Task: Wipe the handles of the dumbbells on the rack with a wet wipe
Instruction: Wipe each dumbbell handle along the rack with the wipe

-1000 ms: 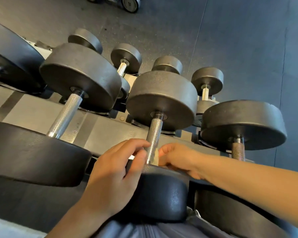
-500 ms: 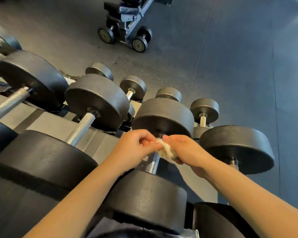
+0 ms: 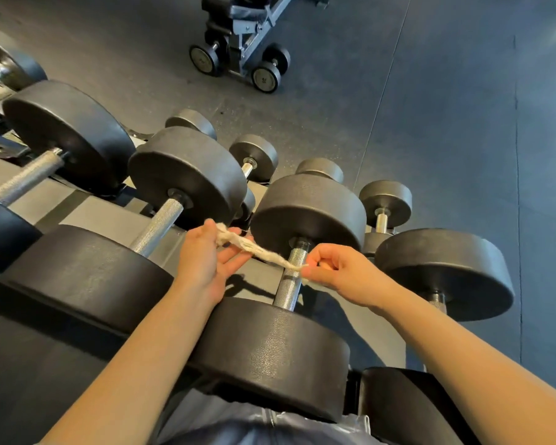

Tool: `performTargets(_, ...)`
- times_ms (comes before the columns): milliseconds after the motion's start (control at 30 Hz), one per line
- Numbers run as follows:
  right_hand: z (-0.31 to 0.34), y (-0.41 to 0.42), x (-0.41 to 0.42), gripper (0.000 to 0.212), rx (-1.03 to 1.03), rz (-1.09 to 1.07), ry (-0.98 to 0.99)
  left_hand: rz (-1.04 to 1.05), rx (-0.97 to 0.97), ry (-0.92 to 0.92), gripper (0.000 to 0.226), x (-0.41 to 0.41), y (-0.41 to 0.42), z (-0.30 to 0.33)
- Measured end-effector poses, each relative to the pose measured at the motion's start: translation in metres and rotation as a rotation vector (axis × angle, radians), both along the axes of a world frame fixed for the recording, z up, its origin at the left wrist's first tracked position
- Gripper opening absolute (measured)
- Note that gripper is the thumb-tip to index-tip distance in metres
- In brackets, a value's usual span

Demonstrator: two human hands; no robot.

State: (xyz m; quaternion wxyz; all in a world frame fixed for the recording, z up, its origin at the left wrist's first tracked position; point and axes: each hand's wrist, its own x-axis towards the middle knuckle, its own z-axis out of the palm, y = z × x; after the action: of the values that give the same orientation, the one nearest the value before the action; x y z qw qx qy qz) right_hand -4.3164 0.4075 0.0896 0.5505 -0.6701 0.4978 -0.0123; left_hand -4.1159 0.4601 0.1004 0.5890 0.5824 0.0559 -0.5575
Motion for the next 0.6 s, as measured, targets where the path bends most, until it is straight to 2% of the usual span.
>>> performTargets(100,0.0,0.0,0.001,0.01,0.091,-0.024,0.008,0.083,0.028,-0.042,0.021,0.002,0.002,-0.003)
performTargets(200,0.001,0.0,0.004,0.015,0.186,-0.113,-0.039,0.134,0.059,-0.181,0.025,0.004,0.002,-0.009)
performTargets(333,0.004,-0.004,0.012,0.02,0.118,-0.287,0.006,0.185,0.063,-0.254,0.021,0.004,0.002,-0.011)
performTargets(400,0.007,-0.004,0.011,0.022,0.088,-0.29,0.037,0.165,0.053,-0.258,0.017,0.004,0.003,-0.008)
performTargets(467,0.01,0.0,0.007,0.021,0.05,-0.17,0.109,0.142,0.051,-0.266,0.017,0.003,0.003,-0.006)
performTargets(533,0.014,0.002,0.003,0.015,-0.085,0.069,0.251,0.089,0.041,-0.324,0.02,0.003,0.003,-0.006)
performTargets(600,0.02,0.002,0.007,0.021,-0.285,0.237,0.357,-0.033,0.003,-0.511,0.015,0.0,0.003,-0.006)
